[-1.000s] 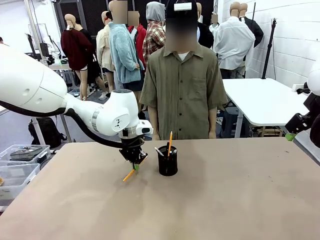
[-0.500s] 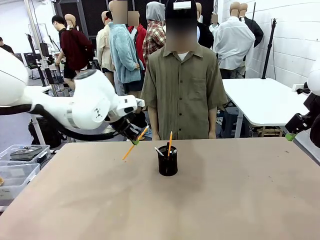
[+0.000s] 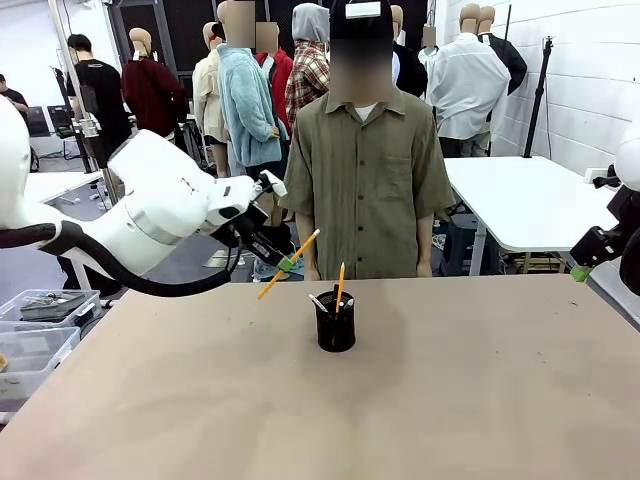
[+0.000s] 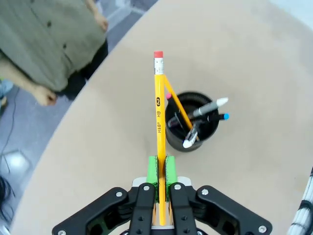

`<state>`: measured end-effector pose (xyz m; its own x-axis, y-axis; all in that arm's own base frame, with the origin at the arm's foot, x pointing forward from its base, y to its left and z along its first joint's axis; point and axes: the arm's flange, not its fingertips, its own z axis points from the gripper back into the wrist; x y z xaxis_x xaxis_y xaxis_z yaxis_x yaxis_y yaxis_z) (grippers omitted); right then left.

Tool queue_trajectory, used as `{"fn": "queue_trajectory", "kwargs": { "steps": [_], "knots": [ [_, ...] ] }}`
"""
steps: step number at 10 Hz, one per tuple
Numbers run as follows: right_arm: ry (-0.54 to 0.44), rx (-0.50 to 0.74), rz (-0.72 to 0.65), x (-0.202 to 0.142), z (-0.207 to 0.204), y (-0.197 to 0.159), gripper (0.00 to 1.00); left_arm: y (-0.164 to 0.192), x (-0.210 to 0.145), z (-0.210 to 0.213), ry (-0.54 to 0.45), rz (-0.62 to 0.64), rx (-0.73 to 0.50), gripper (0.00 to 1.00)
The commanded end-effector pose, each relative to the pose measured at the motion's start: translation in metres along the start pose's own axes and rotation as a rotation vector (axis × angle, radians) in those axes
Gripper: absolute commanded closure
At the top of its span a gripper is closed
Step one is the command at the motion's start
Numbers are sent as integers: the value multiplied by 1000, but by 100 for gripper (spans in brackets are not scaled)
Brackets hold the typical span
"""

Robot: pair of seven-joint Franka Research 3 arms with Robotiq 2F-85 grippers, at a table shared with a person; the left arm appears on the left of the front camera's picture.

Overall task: Place the pens into the pen holder.
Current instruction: Pick up a writing instrument from the table and place it into the Pen holder.

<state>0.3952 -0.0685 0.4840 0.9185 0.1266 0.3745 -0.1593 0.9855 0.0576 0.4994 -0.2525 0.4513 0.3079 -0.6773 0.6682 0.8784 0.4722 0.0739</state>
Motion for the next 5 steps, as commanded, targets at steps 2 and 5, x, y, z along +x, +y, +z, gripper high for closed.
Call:
{"fn": "queue_trajectory", "kwargs": {
  "steps": [2,5],
  "knots": [
    [-4,-26,-1,-2,-4,1,2,23,-29,16,-192,-123,-89,100],
    [-4,-26,-1,-2,-4,1,2,30,-23,6,-347,-272,-214,100]
  ]
}}
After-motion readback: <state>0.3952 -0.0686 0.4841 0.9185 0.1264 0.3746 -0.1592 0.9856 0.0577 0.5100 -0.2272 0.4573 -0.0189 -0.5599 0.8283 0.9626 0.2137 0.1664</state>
